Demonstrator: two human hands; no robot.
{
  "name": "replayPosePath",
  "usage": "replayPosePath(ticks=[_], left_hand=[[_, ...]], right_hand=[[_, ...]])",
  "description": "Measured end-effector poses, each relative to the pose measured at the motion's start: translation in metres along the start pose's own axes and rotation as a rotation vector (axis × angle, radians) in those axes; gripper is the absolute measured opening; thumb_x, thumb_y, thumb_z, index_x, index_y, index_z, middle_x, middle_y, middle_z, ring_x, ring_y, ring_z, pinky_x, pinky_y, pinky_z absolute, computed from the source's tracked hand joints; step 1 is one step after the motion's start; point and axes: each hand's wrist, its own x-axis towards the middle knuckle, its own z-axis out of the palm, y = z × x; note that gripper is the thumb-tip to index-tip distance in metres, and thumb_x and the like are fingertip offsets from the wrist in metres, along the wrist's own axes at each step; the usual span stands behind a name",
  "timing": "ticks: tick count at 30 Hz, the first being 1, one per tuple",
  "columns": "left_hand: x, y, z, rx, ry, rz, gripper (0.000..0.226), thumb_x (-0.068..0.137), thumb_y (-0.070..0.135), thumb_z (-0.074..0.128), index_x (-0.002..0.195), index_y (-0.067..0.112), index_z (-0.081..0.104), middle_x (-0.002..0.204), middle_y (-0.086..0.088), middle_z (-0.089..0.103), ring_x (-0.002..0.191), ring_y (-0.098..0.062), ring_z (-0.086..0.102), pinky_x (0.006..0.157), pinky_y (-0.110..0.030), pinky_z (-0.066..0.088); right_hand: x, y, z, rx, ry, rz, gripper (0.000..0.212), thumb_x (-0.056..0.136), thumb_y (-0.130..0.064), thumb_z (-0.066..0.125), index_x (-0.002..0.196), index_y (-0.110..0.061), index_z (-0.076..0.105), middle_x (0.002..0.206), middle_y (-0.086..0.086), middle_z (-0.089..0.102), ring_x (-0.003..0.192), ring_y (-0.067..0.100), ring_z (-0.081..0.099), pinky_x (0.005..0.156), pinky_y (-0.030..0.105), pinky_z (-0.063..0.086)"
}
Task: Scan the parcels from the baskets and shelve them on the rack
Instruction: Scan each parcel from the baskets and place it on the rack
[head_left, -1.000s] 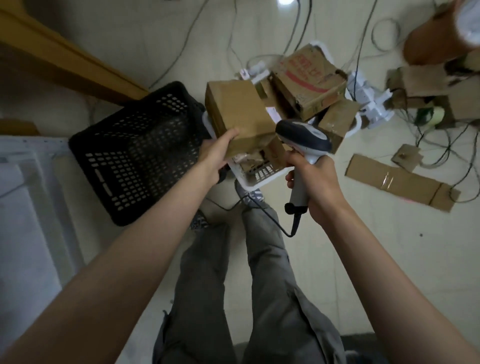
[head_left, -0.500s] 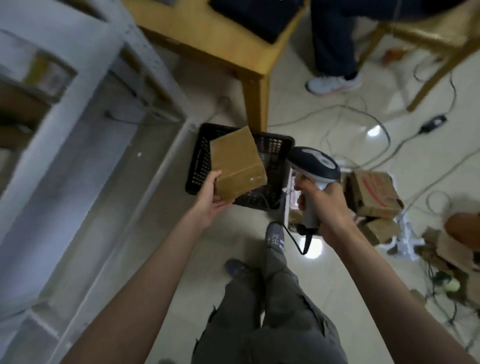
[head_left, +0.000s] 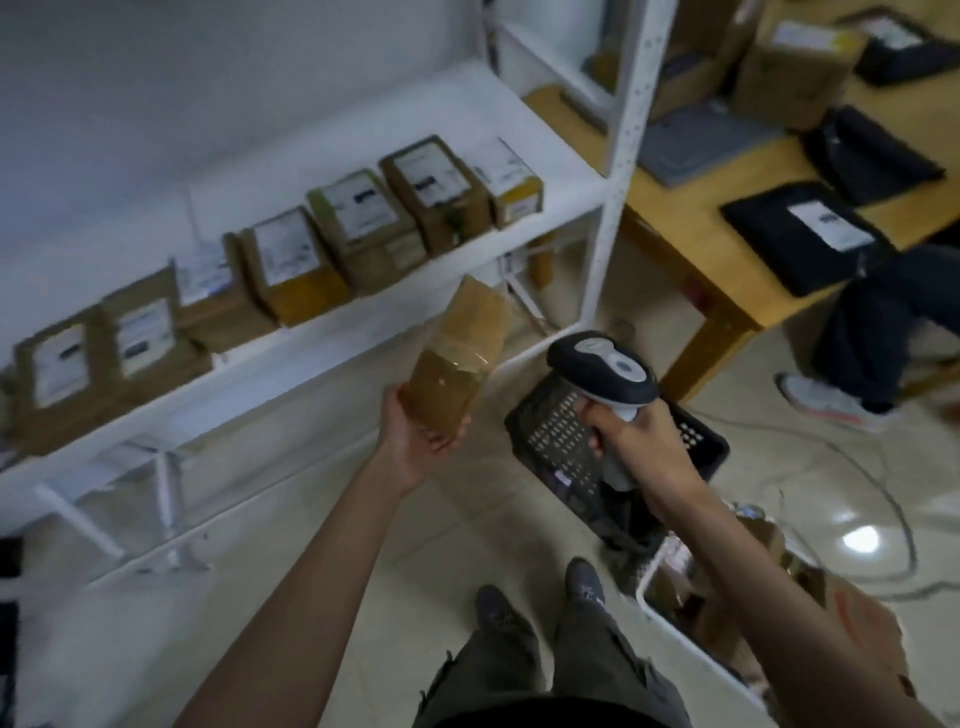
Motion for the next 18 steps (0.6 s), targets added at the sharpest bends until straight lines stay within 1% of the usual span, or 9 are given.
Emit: replayPosePath(ticks=[1,3,5,6,8,11,13,16,18], left_hand=[[-0.008,0.006,-0.004,-0.046,0.004,0.007,0.072,0.097,0.055,0.023,0.129,0.005,0.064,0.096,-0.023,0.071,0.081,-0.029,0.063,0.071,-0.032,0.046],[-0.021,0.018,-0.007,-0.154,0.001,0.011,0.073,0.098,0.058,0.02,0.126,0.006,0.064,0.105,-0.023,0.07,0.072,-0.026,0.064,0.065,-0.029,0.046],[-0.03,0.031,-0.007,-0.287,-0.033,0.02,0.067,0.095,0.057,0.025,0.122,0.009,0.063,0.112,-0.02,0.066,0.065,-0.025,0.067,0.055,-0.024,0.047],[-0.035,0.037,-0.006,-0.346,-0.059,0.032,0.063,0.092,0.055,0.028,0.119,0.01,0.063,0.111,-0.019,0.065,0.064,-0.025,0.067,0.053,-0.022,0.045],[-0.046,0.049,-0.005,-0.413,-0.108,0.069,0.059,0.085,0.051,0.035,0.117,0.011,0.063,0.102,-0.02,0.067,0.066,-0.024,0.062,0.058,-0.025,0.036],[-0.059,0.064,-0.006,-0.46,-0.155,0.14,0.06,0.073,0.044,0.041,0.119,0.01,0.061,0.095,-0.022,0.067,0.061,-0.023,0.056,0.061,-0.028,0.026],[-0.064,0.072,-0.006,-0.487,-0.182,0.176,0.057,0.078,0.043,0.039,0.116,0.008,0.061,0.093,-0.022,0.068,0.059,-0.023,0.054,0.06,-0.028,0.026],[-0.072,0.081,-0.01,-0.498,-0.217,0.223,0.056,0.089,0.049,0.034,0.116,0.009,0.062,0.094,-0.021,0.067,0.06,-0.021,0.053,0.059,-0.027,0.03],[-0.077,0.086,-0.013,-0.488,-0.22,0.247,0.054,0.092,0.049,0.032,0.117,0.011,0.061,0.094,-0.019,0.066,0.06,-0.02,0.051,0.057,-0.026,0.032]], right_hand=[[0.002,-0.01,0.006,-0.015,-0.035,-0.027,0.011,0.095,-0.01,0.068,0.09,0.0,0.068,0.063,0.014,0.061,0.056,0.022,0.054,0.06,0.039,0.047],[0.006,-0.031,0.016,-0.049,-0.12,-0.1,0.003,0.095,-0.009,0.068,0.092,-0.007,0.068,0.064,0.008,0.063,0.057,0.019,0.056,0.06,0.035,0.049],[0.012,-0.053,0.024,-0.104,-0.201,-0.195,0.007,0.095,-0.008,0.068,0.097,-0.015,0.067,0.06,-0.004,0.065,0.056,0.012,0.058,0.057,0.027,0.051],[0.014,-0.062,0.027,-0.129,-0.232,-0.233,0.009,0.096,-0.008,0.067,0.1,-0.015,0.066,0.059,-0.007,0.065,0.055,0.009,0.058,0.056,0.024,0.051],[0.016,-0.08,0.031,-0.157,-0.288,-0.294,0.011,0.095,-0.007,0.068,0.102,-0.015,0.066,0.058,-0.01,0.065,0.054,0.006,0.057,0.055,0.022,0.05],[0.014,-0.1,0.032,-0.206,-0.378,-0.383,0.008,0.095,-0.009,0.07,0.092,-0.017,0.067,0.058,-0.006,0.063,0.054,0.007,0.057,0.054,0.025,0.047],[0.015,-0.112,0.031,-0.245,-0.425,-0.423,0.015,0.095,-0.01,0.07,0.083,-0.019,0.065,0.056,-0.008,0.063,0.052,0.004,0.056,0.052,0.021,0.045],[0.021,-0.125,0.031,-0.279,-0.46,-0.462,0.021,0.095,-0.008,0.069,0.087,-0.026,0.062,0.057,-0.022,0.063,0.054,-0.005,0.057,0.053,0.013,0.043],[0.025,-0.129,0.032,-0.295,-0.471,-0.48,0.02,0.094,-0.01,0.07,0.084,-0.025,0.061,0.053,-0.015,0.062,0.049,-0.003,0.055,0.051,0.014,0.041]])
